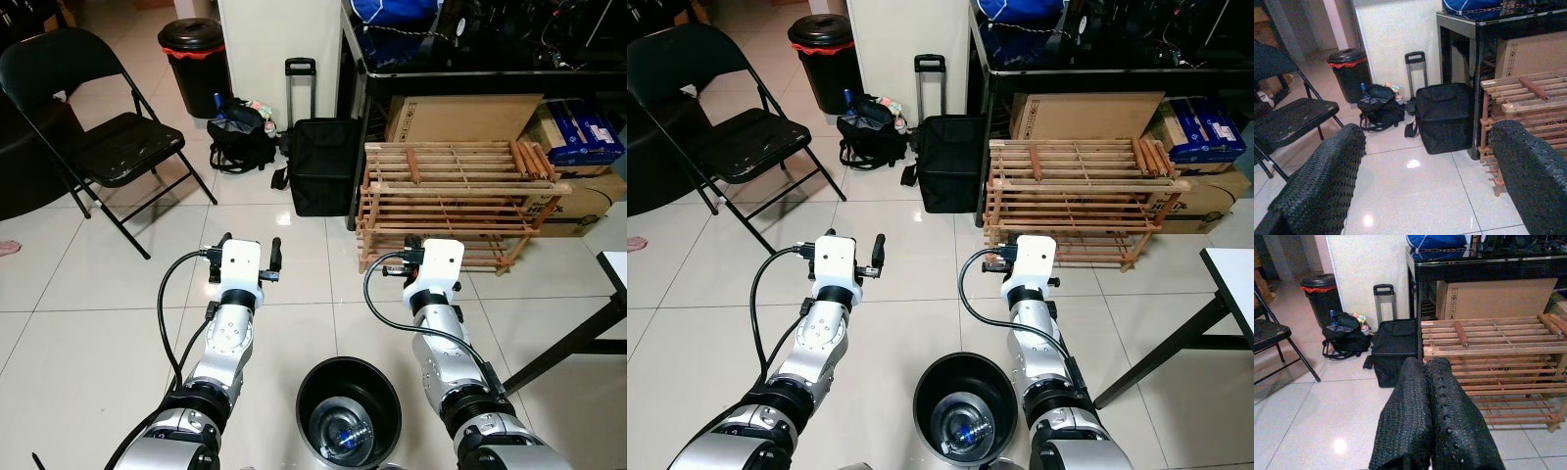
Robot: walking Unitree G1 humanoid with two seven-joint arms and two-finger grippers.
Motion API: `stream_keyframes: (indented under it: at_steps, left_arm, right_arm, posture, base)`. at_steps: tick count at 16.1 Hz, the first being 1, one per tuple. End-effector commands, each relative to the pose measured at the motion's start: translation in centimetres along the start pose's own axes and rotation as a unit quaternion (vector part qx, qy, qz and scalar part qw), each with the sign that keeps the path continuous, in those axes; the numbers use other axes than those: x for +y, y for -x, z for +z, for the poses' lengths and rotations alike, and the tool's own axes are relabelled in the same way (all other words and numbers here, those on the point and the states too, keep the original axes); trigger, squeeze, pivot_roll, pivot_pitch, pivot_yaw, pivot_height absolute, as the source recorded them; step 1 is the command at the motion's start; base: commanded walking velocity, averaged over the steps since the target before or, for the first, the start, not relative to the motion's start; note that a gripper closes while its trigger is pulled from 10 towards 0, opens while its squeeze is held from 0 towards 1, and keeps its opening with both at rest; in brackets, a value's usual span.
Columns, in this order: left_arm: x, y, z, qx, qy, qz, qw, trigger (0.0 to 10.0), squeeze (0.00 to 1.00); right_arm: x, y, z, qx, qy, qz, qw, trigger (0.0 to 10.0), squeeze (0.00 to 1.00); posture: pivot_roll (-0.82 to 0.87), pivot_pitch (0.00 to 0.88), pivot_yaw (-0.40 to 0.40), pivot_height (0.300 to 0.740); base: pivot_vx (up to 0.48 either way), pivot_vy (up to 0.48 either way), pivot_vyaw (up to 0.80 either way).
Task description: Picking trash to rubbish bin
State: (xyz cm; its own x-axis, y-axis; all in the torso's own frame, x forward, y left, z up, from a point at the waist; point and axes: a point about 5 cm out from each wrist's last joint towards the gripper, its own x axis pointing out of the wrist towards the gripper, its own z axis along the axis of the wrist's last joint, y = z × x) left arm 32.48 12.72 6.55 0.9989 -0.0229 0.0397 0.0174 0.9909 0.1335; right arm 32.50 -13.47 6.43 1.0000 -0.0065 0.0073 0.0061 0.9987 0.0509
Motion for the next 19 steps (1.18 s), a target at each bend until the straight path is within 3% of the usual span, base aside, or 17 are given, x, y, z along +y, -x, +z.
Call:
stream_keyframes:
  at_steps: [1, 19]
  left_arm:
    - [-0.13, -0.24, 0.28, -0.002, 0.002, -0.004, 1.000, 10.0, 0.00]
    - [-0.75, -0.44, 0.54, -0.004, -0.006, -0.009, 1.000, 10.0, 0.00]
  right_arm:
    - [0.13, -0.07, -0.07, 0.007, 0.002, -0.001, 1.000, 10.0, 0.00]
    - [0.27, -0.12, -0.22, 0.017, 0.003, 0.012, 1.000, 10.0, 0.00]
  posture:
    - [-0.01, 0.022, 0.023, 0.740]
    - [-0.02, 0.036, 0.016, 0.740]
  base:
    - [0.000, 0.000, 0.00]
    - [0.000, 0.000, 0.00]
